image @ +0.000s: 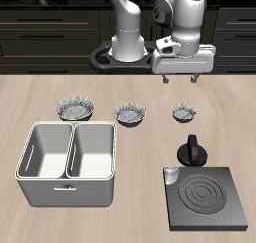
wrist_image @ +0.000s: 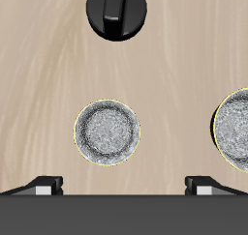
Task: Place the smallest bowl inside the right compartment of the bowl drainer
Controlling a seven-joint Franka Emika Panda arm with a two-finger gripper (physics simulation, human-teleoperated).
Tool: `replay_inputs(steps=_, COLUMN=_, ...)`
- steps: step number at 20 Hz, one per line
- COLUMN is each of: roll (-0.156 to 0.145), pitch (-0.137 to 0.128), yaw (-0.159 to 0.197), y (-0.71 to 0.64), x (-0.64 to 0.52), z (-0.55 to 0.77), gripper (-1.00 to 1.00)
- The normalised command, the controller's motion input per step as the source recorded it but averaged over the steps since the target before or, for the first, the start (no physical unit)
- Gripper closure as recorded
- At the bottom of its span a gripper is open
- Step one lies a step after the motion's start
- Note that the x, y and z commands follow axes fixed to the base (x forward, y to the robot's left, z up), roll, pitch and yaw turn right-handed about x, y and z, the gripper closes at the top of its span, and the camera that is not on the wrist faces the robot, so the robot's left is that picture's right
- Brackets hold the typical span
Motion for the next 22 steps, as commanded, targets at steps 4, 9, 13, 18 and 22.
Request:
replay_inputs(steps=4, roll=-0.005, pitch=0.045, yaw=-0.008, y=-0.07, x=0.07, z=-0.33, gripper=-1.00)
replay_inputs(steps=9, roll=-0.010, pitch=0.032, yaw=-0.014, y=-0.06, x=0.02, z=-0.25, gripper=-1.00)
replay_inputs(steps=13, roll=-0.007, pitch=0.000, yaw=0.023, y=0.00, x=-0.03, z=-0.23, gripper=-1.00)
replay_inputs(steps=18, roll=-0.010, pitch=0.013, yaw=-0.001, y=-0.04, x=0.00, z=-0.17, gripper=-1.00)
replay_inputs(steps=22, roll=-0.014, pitch=0.004, yaw=0.001, y=-0.08, x=0.04, z=-0.23, gripper=-1.00)
